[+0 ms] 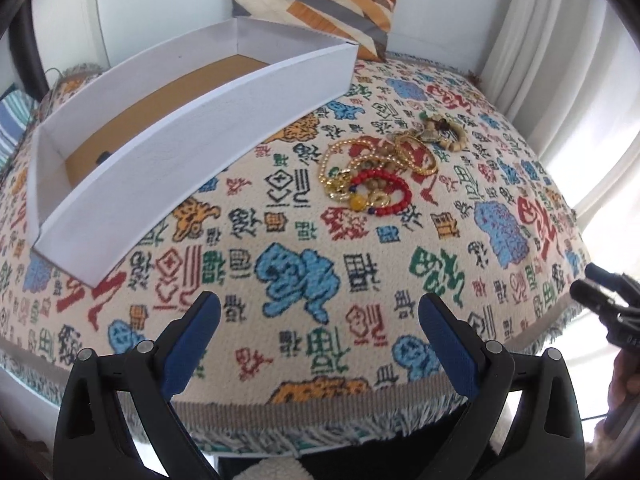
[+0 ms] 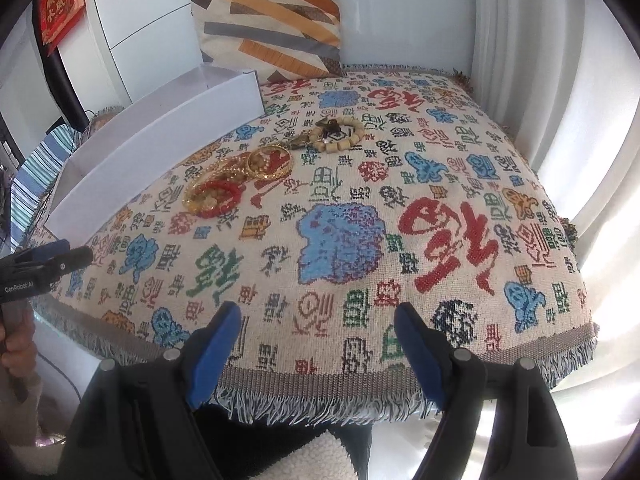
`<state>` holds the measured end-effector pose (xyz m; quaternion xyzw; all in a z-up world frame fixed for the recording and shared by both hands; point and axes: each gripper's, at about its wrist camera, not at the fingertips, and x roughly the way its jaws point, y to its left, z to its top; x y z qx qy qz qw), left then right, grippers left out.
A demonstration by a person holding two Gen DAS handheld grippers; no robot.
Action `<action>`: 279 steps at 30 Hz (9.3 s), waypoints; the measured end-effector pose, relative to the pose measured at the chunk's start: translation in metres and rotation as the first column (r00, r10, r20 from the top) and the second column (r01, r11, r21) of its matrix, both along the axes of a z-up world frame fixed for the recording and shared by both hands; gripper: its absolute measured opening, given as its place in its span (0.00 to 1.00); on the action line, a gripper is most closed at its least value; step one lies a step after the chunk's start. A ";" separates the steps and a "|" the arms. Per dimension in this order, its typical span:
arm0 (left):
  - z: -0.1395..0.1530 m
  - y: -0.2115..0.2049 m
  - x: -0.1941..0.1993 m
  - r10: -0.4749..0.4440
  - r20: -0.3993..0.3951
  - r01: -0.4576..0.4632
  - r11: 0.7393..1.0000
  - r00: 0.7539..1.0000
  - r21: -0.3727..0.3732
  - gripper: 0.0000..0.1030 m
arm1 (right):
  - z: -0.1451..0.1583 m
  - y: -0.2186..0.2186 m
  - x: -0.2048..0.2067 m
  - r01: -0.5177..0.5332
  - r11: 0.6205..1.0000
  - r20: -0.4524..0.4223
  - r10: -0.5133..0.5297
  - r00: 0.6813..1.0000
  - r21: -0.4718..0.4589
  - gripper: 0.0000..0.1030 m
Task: Organize jewelry
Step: 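Move both tools back over the remaining jewelry pile, then grasp the red bead bracelet by its yellow bead with the left tool, then grasp a gold bangle with the right tool while the left tool holds the red bracelet, then carry both pieces into the white box and open both tools, then withdraw both tools from the box back over the jewelry pile, then grasp the gold coin-pendant chain with the left tool while the right tool grasps a small dark bead piece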
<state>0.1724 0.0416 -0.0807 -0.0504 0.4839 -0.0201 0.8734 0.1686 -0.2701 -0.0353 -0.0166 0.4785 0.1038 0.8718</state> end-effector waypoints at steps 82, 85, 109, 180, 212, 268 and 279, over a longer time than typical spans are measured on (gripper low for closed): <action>0.002 0.048 0.055 0.061 -0.060 -0.081 0.903 0.996 -0.422 0.15 | 0.002 0.041 0.172 -0.082 0.937 -0.201 0.158 0.967 0.340 0.78; 0.009 0.054 0.055 0.083 -0.055 -0.098 0.904 0.995 -0.416 0.15 | -0.016 0.063 0.205 -0.070 0.906 -0.275 0.199 0.941 0.417 0.50; 0.011 0.071 0.054 0.127 -0.089 -0.152 0.910 0.988 -0.385 0.15 | -0.046 0.112 0.245 0.059 0.952 -0.266 0.024 0.964 0.300 0.06; 0.032 0.022 0.031 0.155 0.080 -0.158 0.987 0.985 0.037 0.98 | 0.098 0.047 0.083 -0.180 0.984 0.202 0.179 0.963 -0.013 0.59; -0.020 0.014 -0.015 0.042 -0.084 -0.047 0.997 0.996 -0.056 0.98 | 0.014 0.051 0.018 -0.183 0.979 0.020 0.182 0.983 0.090 0.59; -0.085 -0.028 0.132 0.056 -0.165 -0.038 0.993 0.985 0.108 0.84 | 0.003 -0.018 0.218 0.035 0.963 -0.149 0.005 0.989 0.267 0.59; -0.078 -0.040 0.137 -0.007 -0.127 0.027 0.988 0.992 0.153 0.25 | -0.064 0.012 0.322 0.114 0.945 -0.291 -0.021 0.956 0.306 0.42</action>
